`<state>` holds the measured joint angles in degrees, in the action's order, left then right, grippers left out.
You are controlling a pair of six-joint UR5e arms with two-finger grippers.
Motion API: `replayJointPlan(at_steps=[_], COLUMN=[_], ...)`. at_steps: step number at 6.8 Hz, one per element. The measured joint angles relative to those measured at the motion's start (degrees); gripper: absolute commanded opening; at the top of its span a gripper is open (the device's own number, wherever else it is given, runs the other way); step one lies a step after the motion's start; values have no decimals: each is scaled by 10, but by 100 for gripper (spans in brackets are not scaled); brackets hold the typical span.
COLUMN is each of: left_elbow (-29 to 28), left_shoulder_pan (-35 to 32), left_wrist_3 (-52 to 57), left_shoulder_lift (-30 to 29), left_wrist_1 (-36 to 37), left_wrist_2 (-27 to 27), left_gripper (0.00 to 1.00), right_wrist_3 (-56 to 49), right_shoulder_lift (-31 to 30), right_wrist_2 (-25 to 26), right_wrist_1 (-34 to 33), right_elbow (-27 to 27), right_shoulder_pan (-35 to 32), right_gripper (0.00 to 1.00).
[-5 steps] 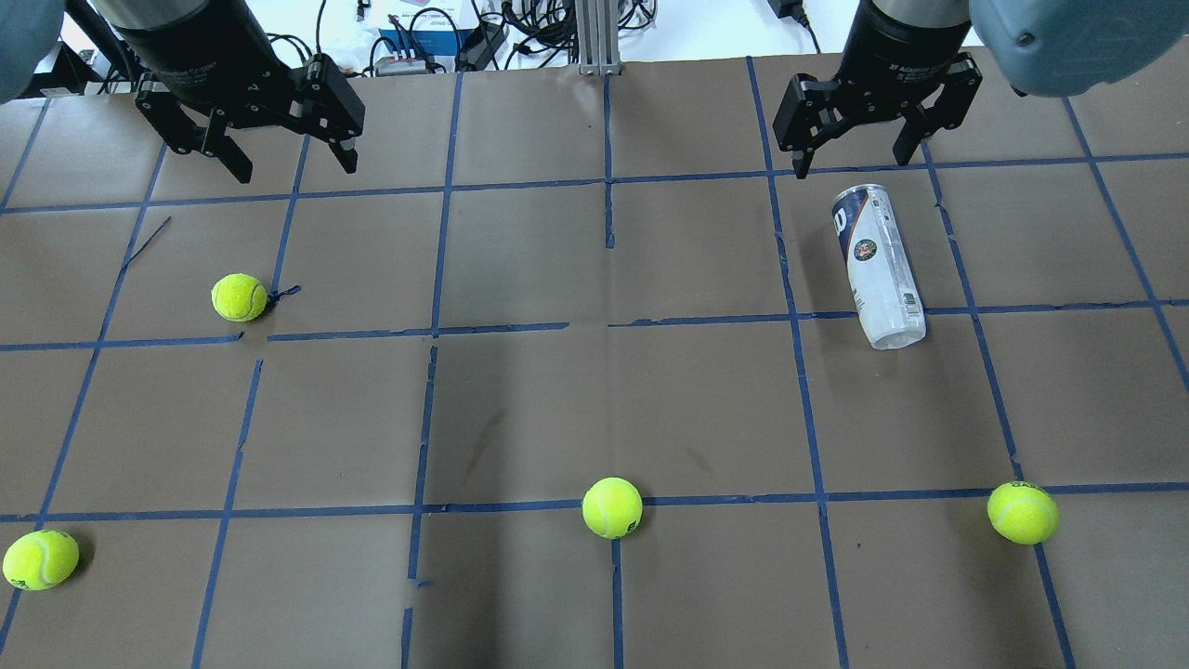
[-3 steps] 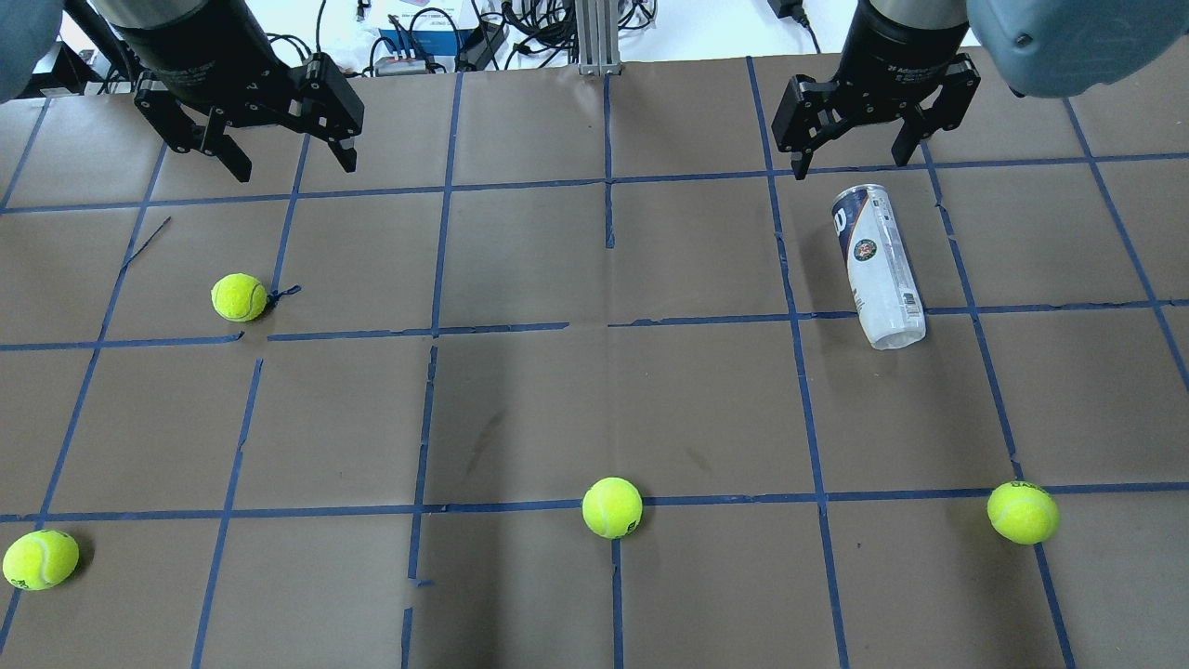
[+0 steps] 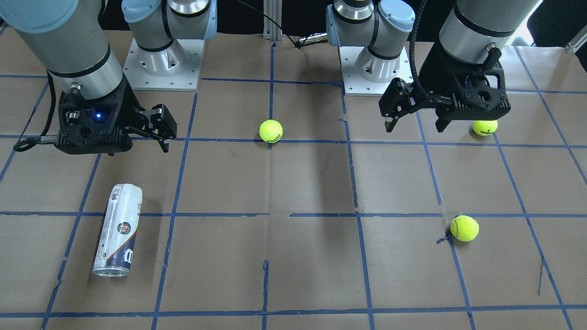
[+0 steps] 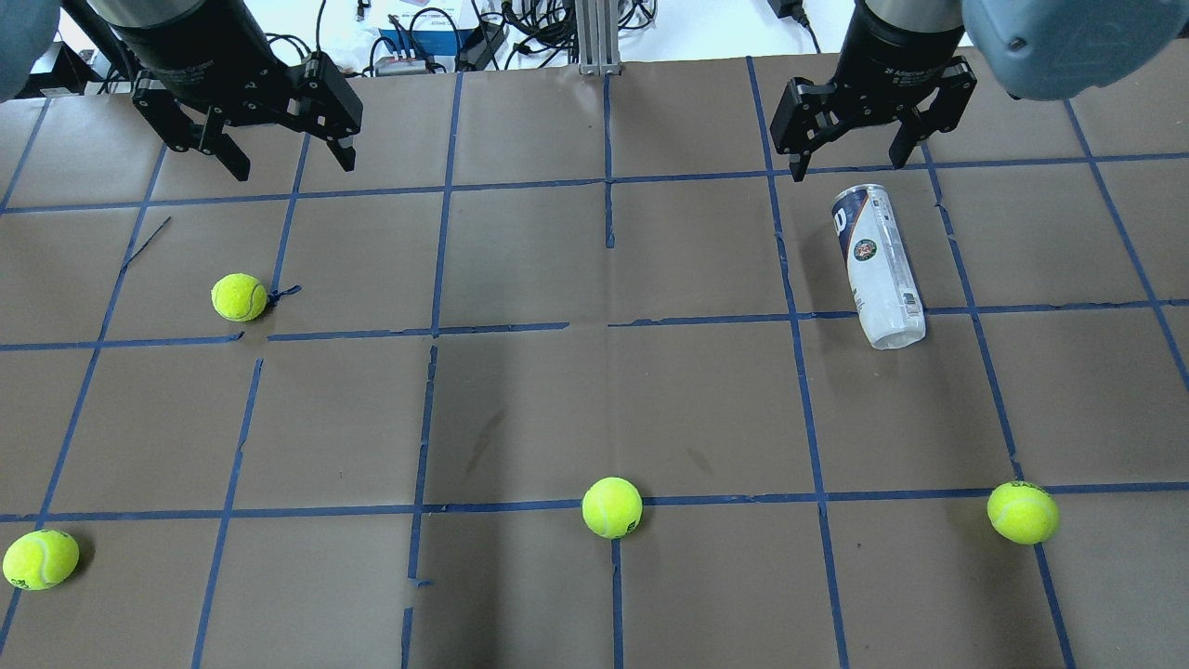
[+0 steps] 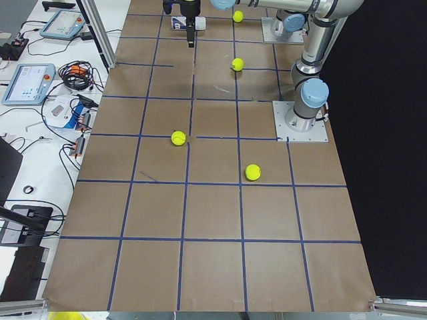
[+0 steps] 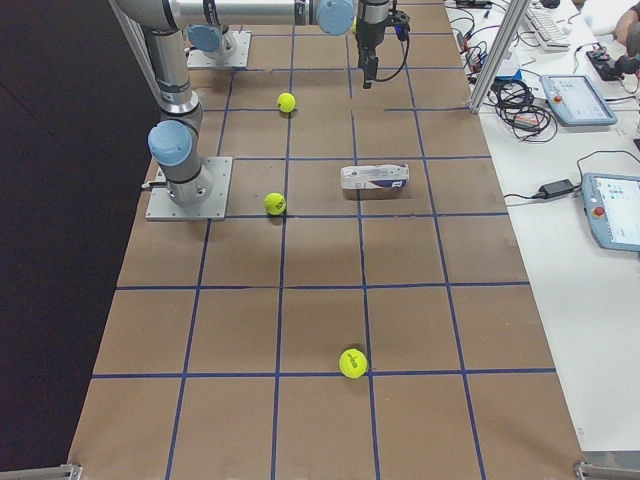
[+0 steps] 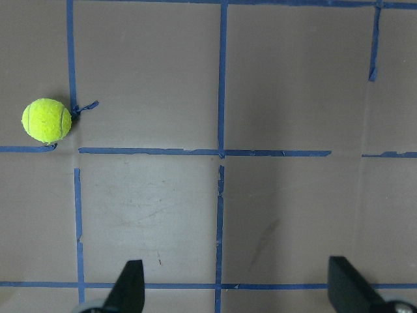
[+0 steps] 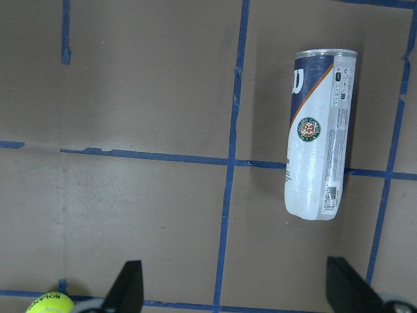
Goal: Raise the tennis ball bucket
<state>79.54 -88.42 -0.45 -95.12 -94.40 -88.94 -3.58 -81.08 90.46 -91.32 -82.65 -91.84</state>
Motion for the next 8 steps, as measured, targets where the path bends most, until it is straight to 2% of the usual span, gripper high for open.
replayJointPlan(at_steps=[2,4,6,8], left_elbow=[0,1,1,1], left_shoulder_pan=[0,0,0,0], left_wrist_3=[0,0,0,0], left_shoulder_lift=[1,1,1,1], left_wrist_1=[0,0,0,0], left_wrist_2=[0,0,-1,0], left_gripper=[100,100,100,100], right_wrist_3=[-6,-33,-68,-101], right_shoulder_lift=[5,6,24,79], right_wrist_2=[1,3,3,3], right_wrist_1=[0,-17,-92,-183], right_elbow=[-4,-40,-107,-135], right_shoulder_pan=[3,37,91,105], right_gripper=[100,100,100,100])
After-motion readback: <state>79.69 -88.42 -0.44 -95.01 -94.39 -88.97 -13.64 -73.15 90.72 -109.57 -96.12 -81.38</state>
